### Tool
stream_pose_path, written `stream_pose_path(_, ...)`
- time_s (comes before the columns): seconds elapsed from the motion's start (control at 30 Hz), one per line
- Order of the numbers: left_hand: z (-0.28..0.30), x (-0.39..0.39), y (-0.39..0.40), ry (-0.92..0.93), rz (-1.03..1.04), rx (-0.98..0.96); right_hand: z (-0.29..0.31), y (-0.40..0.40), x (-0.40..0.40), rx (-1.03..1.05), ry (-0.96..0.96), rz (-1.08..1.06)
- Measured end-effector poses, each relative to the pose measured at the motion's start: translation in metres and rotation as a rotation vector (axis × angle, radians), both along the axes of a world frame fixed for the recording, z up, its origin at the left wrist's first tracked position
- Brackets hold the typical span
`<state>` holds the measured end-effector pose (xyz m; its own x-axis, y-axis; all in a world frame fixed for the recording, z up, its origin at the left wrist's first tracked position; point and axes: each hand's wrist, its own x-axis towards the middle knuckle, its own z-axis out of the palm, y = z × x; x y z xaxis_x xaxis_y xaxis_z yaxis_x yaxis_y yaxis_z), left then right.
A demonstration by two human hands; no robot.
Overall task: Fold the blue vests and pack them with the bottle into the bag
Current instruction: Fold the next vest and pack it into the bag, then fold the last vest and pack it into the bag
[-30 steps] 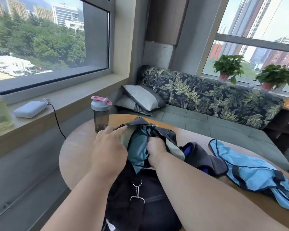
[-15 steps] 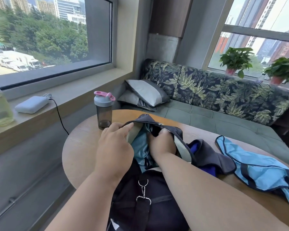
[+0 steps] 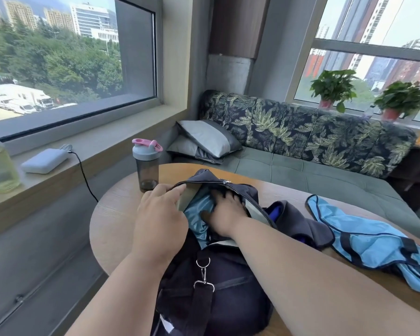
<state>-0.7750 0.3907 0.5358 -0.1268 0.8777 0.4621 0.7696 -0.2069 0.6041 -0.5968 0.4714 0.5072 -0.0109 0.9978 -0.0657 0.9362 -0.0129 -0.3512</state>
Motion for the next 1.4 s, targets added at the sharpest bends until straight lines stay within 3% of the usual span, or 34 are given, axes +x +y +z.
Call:
stream_pose_path(0.17, 0.014, 0.018, -0.013, 0.021, 0.054, 0.05, 0.011, -0.062, 0.015, 0.175, 0.4, -0.014)
stream_pose_path(0.4, 0.034, 0.083, -0.029, 0.03, -0.103, 0.103, 0.033, -0.146, 0.085, 0.352, 0.846, -0.191)
stream_pose_path(0.77, 0.022, 0.233, -0.062, 0.073, -0.467, -0.066, 0.006, -0.242, 0.238, 0.336, 0.949, -0.638)
stream_pose_path(0.93, 0.003, 0.291, -0.059, 0.231, -0.59, -0.196, -0.018, -0.267, 0.287, 0.336, 0.989, -0.852)
stream_pose_path(1.13, -0.034, 0.344, -0.04, 0.437, -0.676, -0.379, -0.026, -0.26, 0.308, 0.285, 1.052, -0.882)
stream_pose_path(1.4, -0.067, 0.393, -0.002, 0.902, -0.683, -0.445, -0.033, -0.249, 0.325, 0.269, 1.061, -0.91)
